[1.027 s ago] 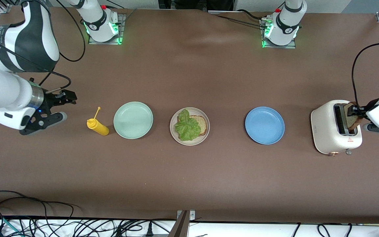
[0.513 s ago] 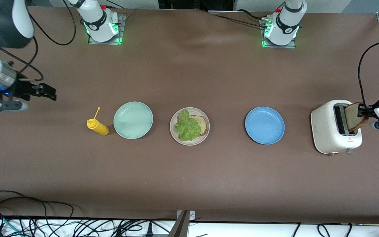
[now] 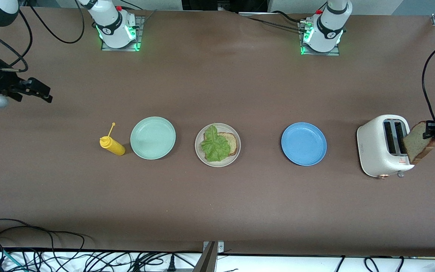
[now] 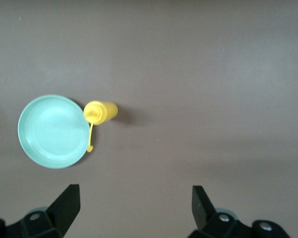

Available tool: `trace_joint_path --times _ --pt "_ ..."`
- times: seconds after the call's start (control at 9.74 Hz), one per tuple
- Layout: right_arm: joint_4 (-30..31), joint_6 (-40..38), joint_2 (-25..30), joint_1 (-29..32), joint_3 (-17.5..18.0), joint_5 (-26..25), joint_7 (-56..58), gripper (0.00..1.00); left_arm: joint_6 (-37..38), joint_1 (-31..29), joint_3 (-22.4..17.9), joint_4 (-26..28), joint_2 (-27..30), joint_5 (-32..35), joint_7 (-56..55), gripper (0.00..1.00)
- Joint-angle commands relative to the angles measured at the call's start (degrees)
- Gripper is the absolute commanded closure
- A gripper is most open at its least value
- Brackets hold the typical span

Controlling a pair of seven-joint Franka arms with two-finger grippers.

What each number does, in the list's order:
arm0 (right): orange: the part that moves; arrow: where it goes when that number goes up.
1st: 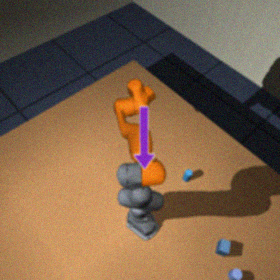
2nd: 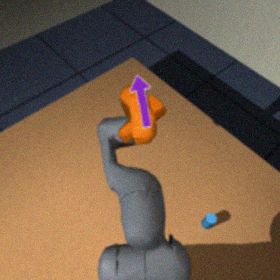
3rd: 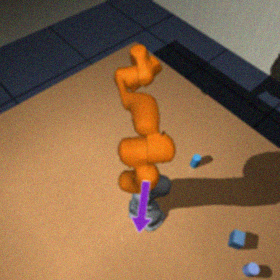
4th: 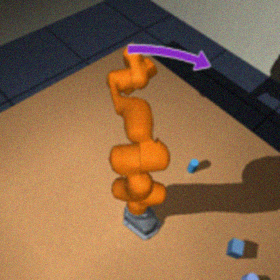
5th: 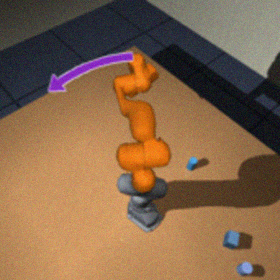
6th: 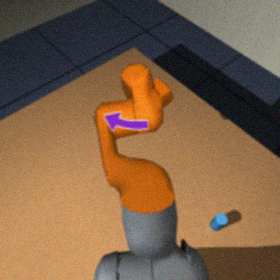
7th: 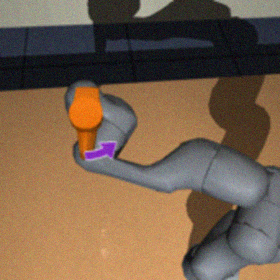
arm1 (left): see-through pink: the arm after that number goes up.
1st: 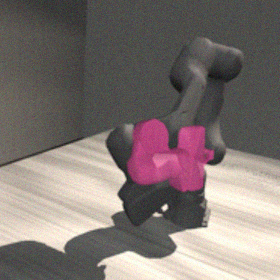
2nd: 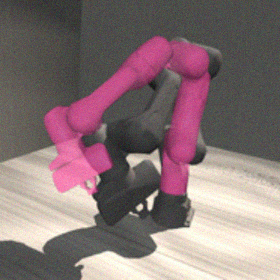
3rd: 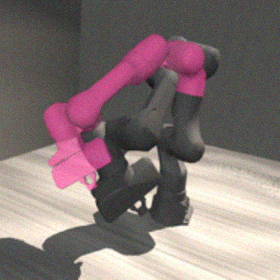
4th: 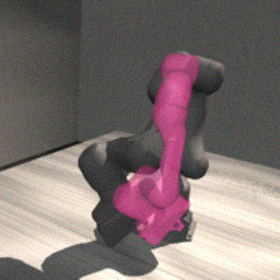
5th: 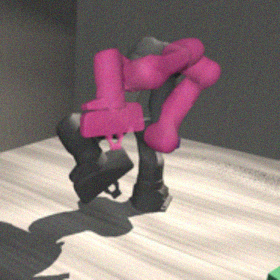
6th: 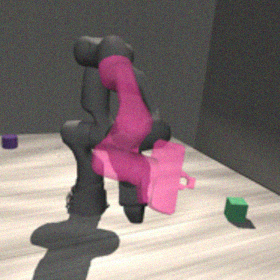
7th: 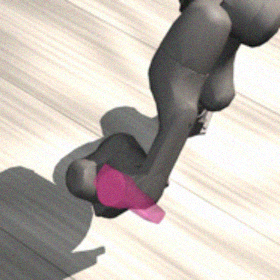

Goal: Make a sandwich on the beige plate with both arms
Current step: 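Grasp the bread slice and lift it out of the toaster, then carry the bread slice over the beige plate and lower it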

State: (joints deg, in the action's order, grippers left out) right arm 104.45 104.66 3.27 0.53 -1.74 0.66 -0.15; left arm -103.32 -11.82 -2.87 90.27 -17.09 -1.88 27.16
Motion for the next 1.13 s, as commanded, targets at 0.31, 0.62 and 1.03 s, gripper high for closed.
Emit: trace_joint_path --times 0.31,0.62,1.03 --pt "-4.8 -4.9 -2.7 2.1 1.4 1.2 0.5 0.00 12.6 6.8 1.3 -2.6 -4.0 -26.1 -2.5 1.00" --pt "-3.8 -2.8 -2.7 1.8 1.5 0.7 0.2 0.00 14.1 12.9 1.3 -2.2 -10.1 -41.3 -3.2 1.00" --pt "-3.9 -1.8 -2.9 1.6 1.3 0.7 0.2 0.00 3.4 23.0 1.3 -0.9 -14.5 -55.5 -9.0 1.00"
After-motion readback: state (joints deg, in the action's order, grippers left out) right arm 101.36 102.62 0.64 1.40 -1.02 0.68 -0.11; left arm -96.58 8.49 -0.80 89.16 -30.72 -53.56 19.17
